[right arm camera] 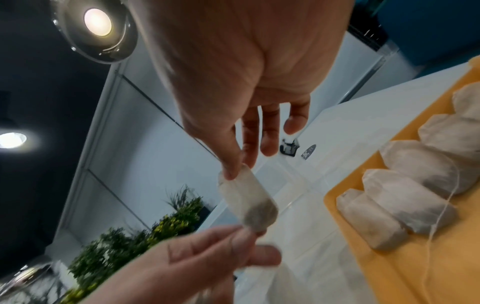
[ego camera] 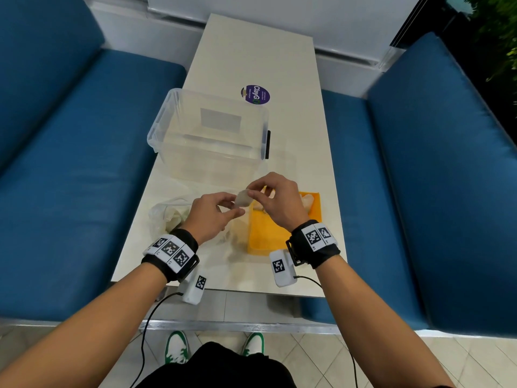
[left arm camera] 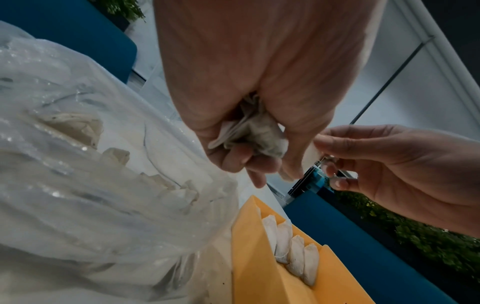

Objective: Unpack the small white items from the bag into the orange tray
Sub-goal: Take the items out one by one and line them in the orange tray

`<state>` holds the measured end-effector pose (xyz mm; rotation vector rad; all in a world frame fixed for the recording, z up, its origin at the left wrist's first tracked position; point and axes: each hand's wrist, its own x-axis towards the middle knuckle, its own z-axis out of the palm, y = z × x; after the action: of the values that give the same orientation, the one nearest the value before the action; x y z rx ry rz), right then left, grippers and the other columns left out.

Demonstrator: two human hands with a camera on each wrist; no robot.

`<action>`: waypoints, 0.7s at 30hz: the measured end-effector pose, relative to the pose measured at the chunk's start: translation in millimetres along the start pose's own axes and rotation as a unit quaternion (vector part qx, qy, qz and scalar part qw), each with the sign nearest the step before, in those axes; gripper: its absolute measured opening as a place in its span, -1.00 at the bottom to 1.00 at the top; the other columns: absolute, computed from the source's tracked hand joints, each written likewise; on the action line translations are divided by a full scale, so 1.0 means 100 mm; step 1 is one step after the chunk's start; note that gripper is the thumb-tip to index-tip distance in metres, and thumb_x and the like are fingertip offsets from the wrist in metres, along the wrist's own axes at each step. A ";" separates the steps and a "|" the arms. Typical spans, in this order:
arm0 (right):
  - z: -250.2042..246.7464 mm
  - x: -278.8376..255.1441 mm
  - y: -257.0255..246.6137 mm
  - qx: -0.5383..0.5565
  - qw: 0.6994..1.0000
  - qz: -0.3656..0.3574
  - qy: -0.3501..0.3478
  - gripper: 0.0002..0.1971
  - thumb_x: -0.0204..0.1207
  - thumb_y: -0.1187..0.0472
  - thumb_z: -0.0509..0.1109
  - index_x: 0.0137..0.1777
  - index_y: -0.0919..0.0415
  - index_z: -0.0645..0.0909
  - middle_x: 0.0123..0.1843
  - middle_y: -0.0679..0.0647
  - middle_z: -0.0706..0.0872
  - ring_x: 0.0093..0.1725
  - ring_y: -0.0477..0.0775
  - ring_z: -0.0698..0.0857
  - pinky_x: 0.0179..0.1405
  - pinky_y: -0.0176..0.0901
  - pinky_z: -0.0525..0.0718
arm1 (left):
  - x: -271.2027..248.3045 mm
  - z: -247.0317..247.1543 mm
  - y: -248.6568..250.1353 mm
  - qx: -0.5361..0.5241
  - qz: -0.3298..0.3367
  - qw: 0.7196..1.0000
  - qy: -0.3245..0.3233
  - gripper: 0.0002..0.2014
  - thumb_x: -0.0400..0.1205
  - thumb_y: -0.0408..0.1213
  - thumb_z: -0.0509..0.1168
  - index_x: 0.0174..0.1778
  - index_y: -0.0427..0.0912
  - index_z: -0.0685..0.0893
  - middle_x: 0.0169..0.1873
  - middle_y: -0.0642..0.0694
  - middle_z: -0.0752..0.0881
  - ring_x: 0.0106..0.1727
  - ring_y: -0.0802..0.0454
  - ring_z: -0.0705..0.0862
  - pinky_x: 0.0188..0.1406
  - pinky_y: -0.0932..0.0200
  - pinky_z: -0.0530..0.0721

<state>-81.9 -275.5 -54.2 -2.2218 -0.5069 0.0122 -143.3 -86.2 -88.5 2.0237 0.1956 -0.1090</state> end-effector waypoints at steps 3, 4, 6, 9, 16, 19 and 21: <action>-0.13 0.02 0.16 -0.021 0.999 0.036 0.012 -0.99 0.55 0.13 0.57 -0.08 -0.02 0.81 -0.11 -0.05 0.79 -0.21 -0.09 0.63 -0.09 -0.10 0.65 | 0.00 -0.01 -0.06 -0.008 -0.021 1.000 0.007 -0.85 0.62 -0.09 0.55 0.07 0.07 0.79 -0.17 0.12 0.85 -0.51 0.19 0.66 -0.45 0.39 0.58; -0.16 0.03 0.24 -0.037 0.998 0.045 0.007 -0.99 0.55 0.13 0.56 -0.08 0.01 0.82 -0.11 -0.05 0.79 -0.22 -0.16 0.60 -0.08 -0.12 0.62 | 0.00 -0.02 -0.07 -0.017 -0.029 0.999 0.009 -0.90 0.64 -0.12 0.52 0.04 0.05 0.80 -0.20 0.09 0.86 -0.49 0.15 0.66 -0.46 0.35 0.60; -0.19 0.03 0.37 -0.074 0.996 0.056 -0.017 -0.95 0.56 0.14 0.55 -0.05 0.06 0.83 -0.12 -0.06 0.78 -0.25 -0.24 0.57 -0.07 -0.17 0.56 | -0.01 -0.03 -0.10 -0.031 -0.039 0.999 0.009 -0.97 0.68 -0.18 0.47 0.00 0.03 0.81 -0.24 0.07 0.87 -0.45 0.10 0.66 -0.45 0.24 0.64; -0.11 0.03 0.52 -0.119 0.987 0.069 -0.083 -0.93 0.58 0.16 0.52 -0.02 0.08 0.84 -0.08 -0.04 0.80 -0.19 -0.17 0.62 0.00 -0.12 0.63 | -0.01 -0.04 -0.11 -0.037 -0.043 0.998 0.010 -0.95 0.70 -0.19 0.44 -0.02 -0.01 0.82 -0.27 0.09 0.87 -0.34 -0.04 0.71 -0.45 0.17 0.70; 0.19 0.17 0.68 -0.144 0.973 0.105 -0.149 -0.97 0.55 0.21 0.55 -0.06 0.11 0.83 -0.11 -0.02 0.84 -0.12 -0.04 0.72 -0.03 -0.20 0.66 | -0.02 -0.08 -0.10 -0.034 -0.043 0.998 0.010 -0.91 0.72 -0.18 0.41 -0.02 -0.03 0.82 -0.27 0.08 0.87 -0.08 -0.11 0.78 -0.37 0.20 0.77; 0.28 0.28 0.76 -0.159 0.969 0.128 -0.140 -0.96 0.53 0.17 0.55 -0.12 0.00 0.81 -0.13 -0.05 0.83 -0.08 -0.01 0.75 0.05 -0.04 0.75 | -0.02 -0.11 -0.14 -0.031 -0.047 0.998 0.009 -0.91 0.72 -0.15 0.42 -0.01 0.00 0.83 -0.28 0.11 0.87 -0.08 -0.09 0.78 -0.17 -0.03 0.84; 0.32 0.33 0.79 -0.189 0.966 0.129 -0.122 -0.95 0.52 0.13 0.54 -0.15 -0.06 0.79 -0.12 -0.06 0.78 -0.05 0.04 0.72 0.06 0.04 0.74 | -0.02 -0.14 -0.16 -0.031 -0.050 0.998 0.012 -0.92 0.72 -0.13 0.42 -0.02 0.04 0.83 -0.28 0.13 0.87 -0.06 0.01 0.78 -0.06 -0.09 0.82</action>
<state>-29.5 -284.8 -128.8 -2.6674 -0.3690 0.3568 -148.7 -66.8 -95.8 1.9543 0.3115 -0.1392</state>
